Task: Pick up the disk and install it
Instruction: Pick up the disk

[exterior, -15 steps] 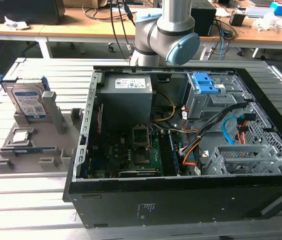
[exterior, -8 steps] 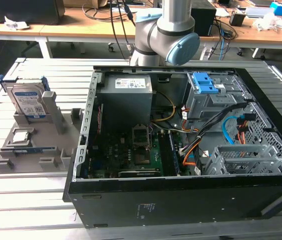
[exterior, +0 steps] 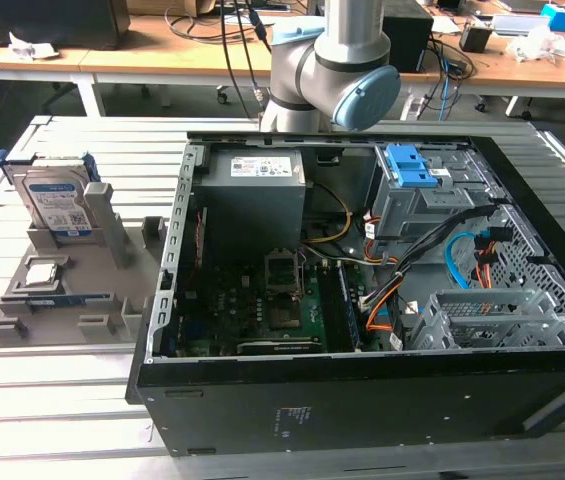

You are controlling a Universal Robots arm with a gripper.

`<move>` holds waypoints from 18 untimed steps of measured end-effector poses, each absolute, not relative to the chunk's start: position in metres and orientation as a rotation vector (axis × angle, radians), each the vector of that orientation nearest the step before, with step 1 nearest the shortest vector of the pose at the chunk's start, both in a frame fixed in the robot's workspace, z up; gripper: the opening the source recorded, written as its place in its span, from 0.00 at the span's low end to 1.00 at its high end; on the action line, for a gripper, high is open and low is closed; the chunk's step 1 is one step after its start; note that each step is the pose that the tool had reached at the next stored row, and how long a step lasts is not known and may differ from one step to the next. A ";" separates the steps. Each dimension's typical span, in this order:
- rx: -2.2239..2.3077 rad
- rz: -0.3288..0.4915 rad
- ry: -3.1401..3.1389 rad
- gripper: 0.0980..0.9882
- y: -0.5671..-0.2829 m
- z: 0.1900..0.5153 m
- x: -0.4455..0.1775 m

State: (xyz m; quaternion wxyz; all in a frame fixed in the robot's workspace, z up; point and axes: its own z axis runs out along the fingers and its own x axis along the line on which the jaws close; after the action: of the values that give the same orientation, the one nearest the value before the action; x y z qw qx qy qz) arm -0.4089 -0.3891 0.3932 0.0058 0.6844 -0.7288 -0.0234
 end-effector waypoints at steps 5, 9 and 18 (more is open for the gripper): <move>2.182 -0.073 -2.241 0.01 -0.389 0.393 -0.409; 2.207 -0.073 -2.216 0.01 -0.389 0.393 -0.409; 2.275 -0.072 -2.144 0.01 -0.389 0.393 -0.409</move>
State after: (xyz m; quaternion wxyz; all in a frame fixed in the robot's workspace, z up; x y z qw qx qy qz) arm -0.4089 -0.3891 0.3932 0.0072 0.7276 -0.6856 -0.0230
